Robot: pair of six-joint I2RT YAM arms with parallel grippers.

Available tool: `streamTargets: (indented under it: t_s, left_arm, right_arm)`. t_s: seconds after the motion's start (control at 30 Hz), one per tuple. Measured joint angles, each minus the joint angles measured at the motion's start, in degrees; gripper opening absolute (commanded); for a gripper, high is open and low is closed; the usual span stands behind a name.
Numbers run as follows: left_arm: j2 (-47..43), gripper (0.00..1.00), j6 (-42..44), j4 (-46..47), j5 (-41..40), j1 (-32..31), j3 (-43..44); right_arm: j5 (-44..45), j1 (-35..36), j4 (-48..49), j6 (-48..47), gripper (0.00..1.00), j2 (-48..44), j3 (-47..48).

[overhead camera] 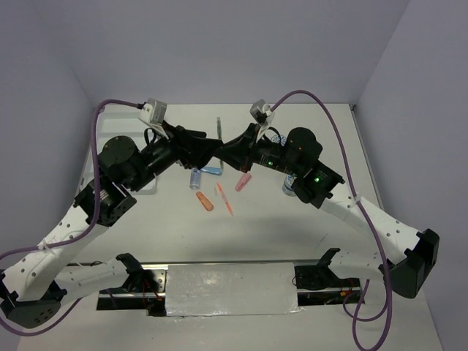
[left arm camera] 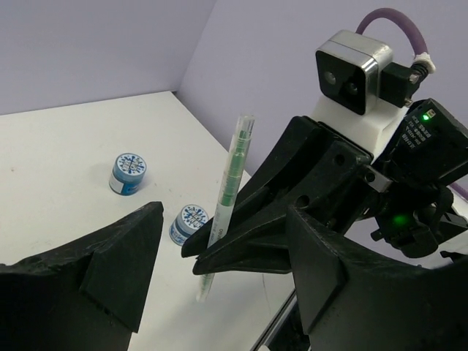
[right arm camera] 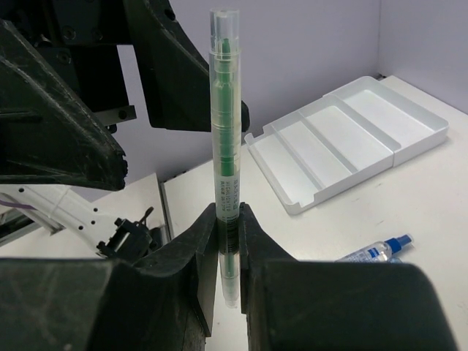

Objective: Sort the stationery into containers
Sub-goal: Place the pen in the storage box.

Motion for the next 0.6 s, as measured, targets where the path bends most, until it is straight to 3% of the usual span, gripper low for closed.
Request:
streamTargets:
  t_s: [0.4,0.5,0.53,0.6]
  left_arm:
    - [0.7,0.67,1.4,0.0,0.1,0.2,-1.9]
    - [1.0,0.45,1.4,0.3,0.7,0.7,-1.9]
    - [1.0,0.29,1.4,0.5,1.2,0.7,-1.9]
    - [1.1,0.13,1.5,1.0,2.4,0.6,-2.0]
  right_arm:
    - [-1.3,2.1,0.7,0.2,0.0,0.0,-0.4]
    - [-1.3,2.6,0.8,0.2,0.0,0.2,-0.6]
    - [-1.2,2.6,0.9,0.2,0.0,0.4,-0.6]
    - [-0.9,2.6,0.9,0.3,0.0,1.2,-0.7]
